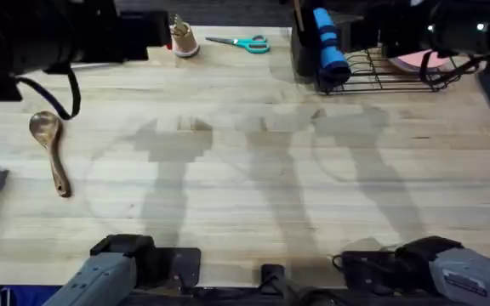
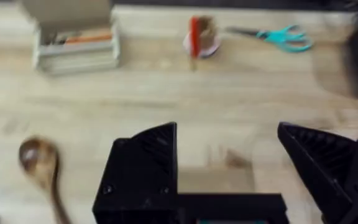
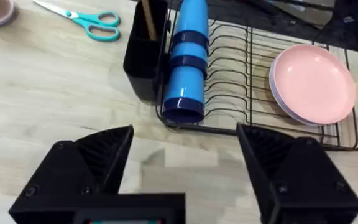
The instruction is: Pick up the spoon on the table one by one and put them onto the rack
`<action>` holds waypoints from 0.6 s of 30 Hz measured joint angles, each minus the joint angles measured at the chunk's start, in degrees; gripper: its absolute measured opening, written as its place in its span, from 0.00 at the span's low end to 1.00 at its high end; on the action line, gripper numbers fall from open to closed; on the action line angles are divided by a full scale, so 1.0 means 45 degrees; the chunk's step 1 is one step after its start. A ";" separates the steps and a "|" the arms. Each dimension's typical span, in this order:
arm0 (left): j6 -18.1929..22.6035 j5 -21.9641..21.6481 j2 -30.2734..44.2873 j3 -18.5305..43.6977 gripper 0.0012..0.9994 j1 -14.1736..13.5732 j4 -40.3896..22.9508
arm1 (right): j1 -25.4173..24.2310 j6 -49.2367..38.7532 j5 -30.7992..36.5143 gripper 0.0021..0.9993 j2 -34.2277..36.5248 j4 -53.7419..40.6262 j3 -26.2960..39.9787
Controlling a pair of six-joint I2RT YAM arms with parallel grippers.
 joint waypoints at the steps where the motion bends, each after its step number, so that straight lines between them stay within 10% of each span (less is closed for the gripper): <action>1: -0.0150 -0.0276 0.0000 0.0000 0.99 0.0000 -0.0230 | 0.0000 0.0000 0.0000 0.99 0.0000 0.0081 0.0000; 12: -0.1942 -0.2068 0.0000 0.0000 0.99 0.1465 -0.2571 | 0.0000 0.0000 0.0000 0.99 0.0000 0.0335 0.0000; 16: -0.2249 -0.2139 0.0000 0.0000 0.99 0.2548 -0.3230 | 0.0000 0.0000 0.0000 0.99 0.0000 0.0338 0.0000; 18: -0.3254 -0.2130 0.0000 0.0000 0.99 0.4520 -0.3895 | 0.0000 0.0000 0.0000 0.99 0.0000 0.0338 0.0000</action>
